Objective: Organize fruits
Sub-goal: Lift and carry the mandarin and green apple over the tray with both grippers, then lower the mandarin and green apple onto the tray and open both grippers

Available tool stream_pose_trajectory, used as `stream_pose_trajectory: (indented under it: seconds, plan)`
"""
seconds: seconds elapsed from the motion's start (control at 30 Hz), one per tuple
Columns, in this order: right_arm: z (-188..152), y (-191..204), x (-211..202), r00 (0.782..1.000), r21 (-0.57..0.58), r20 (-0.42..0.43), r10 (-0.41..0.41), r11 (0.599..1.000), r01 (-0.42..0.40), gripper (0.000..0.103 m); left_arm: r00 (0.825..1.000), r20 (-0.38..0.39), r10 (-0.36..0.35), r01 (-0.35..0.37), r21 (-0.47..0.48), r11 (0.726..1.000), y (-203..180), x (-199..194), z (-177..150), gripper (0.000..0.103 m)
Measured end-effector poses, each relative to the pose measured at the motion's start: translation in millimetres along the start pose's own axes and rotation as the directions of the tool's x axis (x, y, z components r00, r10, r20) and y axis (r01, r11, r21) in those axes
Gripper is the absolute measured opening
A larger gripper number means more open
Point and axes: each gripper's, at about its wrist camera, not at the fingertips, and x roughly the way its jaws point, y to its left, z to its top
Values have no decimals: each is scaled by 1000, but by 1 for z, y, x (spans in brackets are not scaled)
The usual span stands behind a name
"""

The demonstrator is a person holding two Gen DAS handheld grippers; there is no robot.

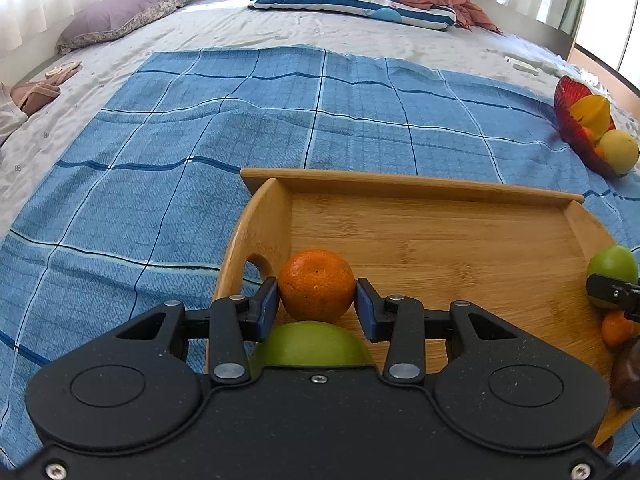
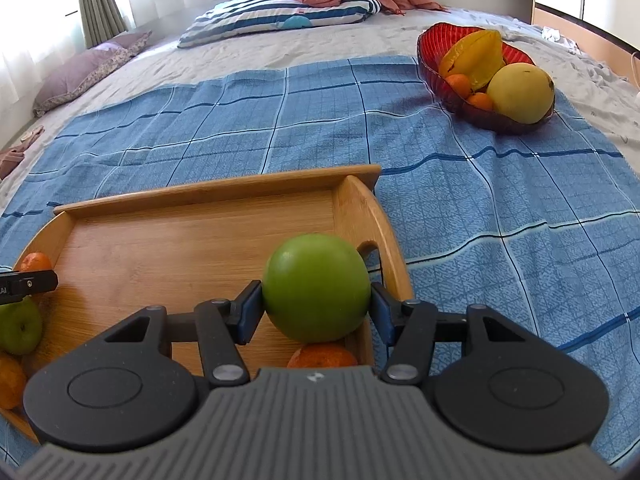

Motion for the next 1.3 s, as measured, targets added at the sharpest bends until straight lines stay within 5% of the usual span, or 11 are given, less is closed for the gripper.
stream_pose_trajectory:
  seconds: [0.43,0.6,0.77,1.0,1.3]
  plan:
    - [-1,1,0,1000,-3,3,0,1000,0,61,1000,8,2,-2,-9,1000,3,1,-3,41]
    - [-2,-1,-3,1000,-2,6,11,1000,-11,73,1000,0,-3,3,-6,1000,2,1,-5,51]
    - [-2,-1,-9,1000,-7,21,14,1000,-14,78,1000,14,-15,15,-1,1000,-2,-4,-7,74]
    - [-4,9,-20,998,-46,59,7,999,-4,89,999,39,-26,25,26,999,-9,-16,-10,82]
    - [-6,11,-31,996,-60,91,-3,998,8,91,995,87,-53,49,54,997,-15,-39,-16,91]
